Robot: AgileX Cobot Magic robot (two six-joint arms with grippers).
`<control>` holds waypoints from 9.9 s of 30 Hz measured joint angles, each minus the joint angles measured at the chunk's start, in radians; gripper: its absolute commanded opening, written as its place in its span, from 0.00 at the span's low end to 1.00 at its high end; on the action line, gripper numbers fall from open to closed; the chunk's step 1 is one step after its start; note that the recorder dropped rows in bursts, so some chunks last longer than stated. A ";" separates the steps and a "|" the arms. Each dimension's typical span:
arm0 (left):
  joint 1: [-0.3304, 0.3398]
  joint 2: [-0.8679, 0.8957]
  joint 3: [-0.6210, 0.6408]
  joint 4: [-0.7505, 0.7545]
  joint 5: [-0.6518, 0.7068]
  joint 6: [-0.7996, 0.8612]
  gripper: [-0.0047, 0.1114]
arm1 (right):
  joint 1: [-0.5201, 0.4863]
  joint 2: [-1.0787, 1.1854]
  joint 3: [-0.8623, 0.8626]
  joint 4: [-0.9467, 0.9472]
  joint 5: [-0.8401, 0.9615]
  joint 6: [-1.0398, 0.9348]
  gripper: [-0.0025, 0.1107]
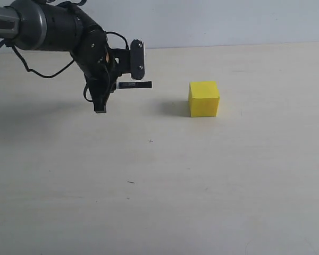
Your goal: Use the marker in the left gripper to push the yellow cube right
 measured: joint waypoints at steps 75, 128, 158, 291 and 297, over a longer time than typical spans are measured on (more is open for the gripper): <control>-0.270 0.263 -0.369 -0.032 0.034 -0.280 0.04 | 0.000 0.000 0.000 0.000 0.000 0.000 0.02; -0.244 -0.031 -0.105 -0.287 0.369 -1.061 0.04 | 0.000 0.000 0.000 0.000 0.000 0.000 0.02; -0.244 -0.107 0.021 -0.387 0.259 -1.550 0.04 | 0.000 0.000 0.000 0.000 0.000 0.000 0.02; -0.175 -1.535 0.882 -0.521 -0.446 -0.717 0.04 | 0.000 0.000 0.000 0.000 0.000 0.000 0.02; -0.175 -1.645 0.882 -0.521 -0.440 -0.714 0.04 | 0.000 0.000 0.000 0.000 0.000 0.000 0.02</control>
